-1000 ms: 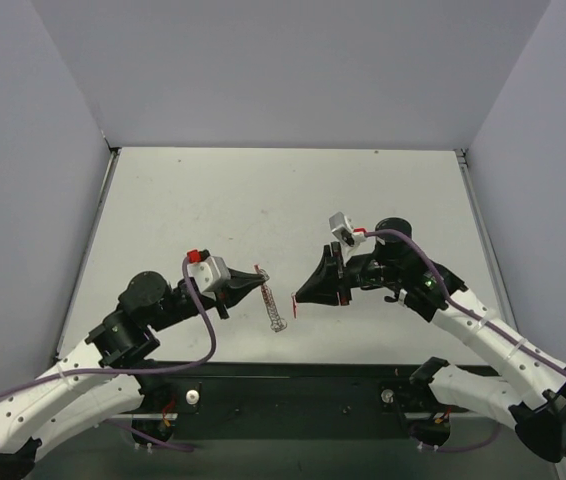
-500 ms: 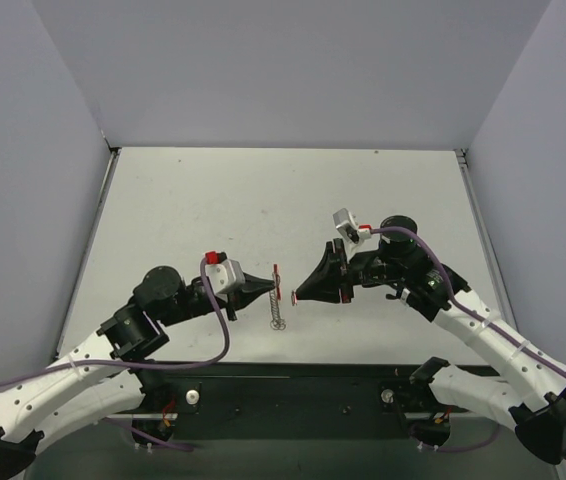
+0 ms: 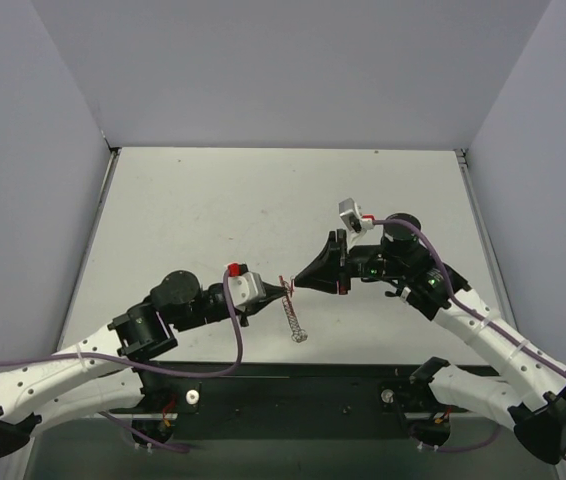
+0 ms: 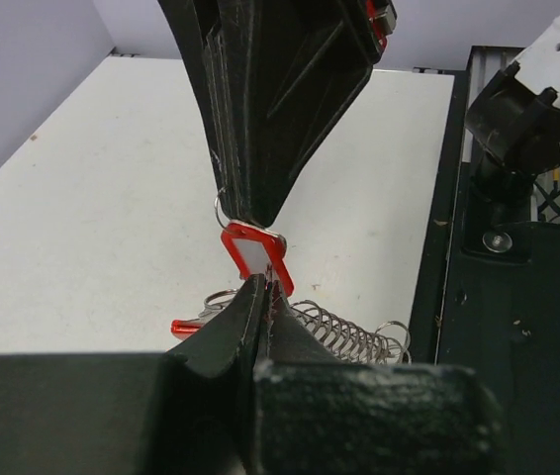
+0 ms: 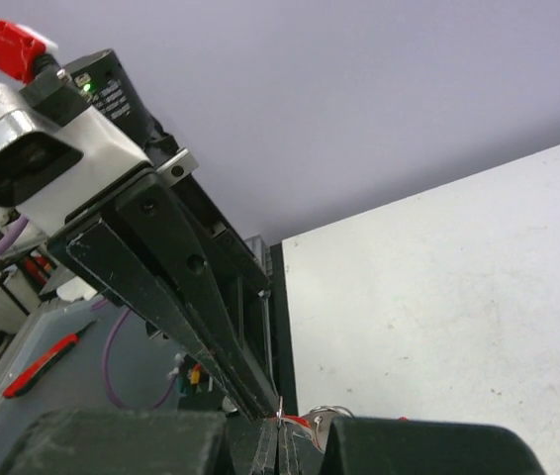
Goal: Put the keys on the keyring
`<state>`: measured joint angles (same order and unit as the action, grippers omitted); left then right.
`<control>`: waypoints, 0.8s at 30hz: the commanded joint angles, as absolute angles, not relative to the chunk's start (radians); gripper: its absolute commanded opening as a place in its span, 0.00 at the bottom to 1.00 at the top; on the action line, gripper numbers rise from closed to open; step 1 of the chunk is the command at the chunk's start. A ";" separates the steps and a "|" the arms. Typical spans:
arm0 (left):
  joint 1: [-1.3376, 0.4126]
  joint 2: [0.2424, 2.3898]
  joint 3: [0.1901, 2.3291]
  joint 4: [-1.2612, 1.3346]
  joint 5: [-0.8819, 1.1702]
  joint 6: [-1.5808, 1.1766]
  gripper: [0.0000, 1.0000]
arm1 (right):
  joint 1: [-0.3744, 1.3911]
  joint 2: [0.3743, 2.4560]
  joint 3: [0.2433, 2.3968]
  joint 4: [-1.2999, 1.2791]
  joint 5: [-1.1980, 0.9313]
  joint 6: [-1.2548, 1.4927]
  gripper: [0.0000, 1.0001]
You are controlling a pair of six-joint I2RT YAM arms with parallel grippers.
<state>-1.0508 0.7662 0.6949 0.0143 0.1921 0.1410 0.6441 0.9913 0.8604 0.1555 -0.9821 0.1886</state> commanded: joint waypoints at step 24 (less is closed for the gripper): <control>-1.155 0.756 0.680 0.295 -0.206 0.242 0.00 | 0.634 1.026 0.862 0.414 -1.002 0.314 0.00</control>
<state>-1.1484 0.7601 0.6643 0.1955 -0.1841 0.2245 0.6353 1.0176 0.8597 0.2909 -0.9771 0.3012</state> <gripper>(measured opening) 0.022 0.024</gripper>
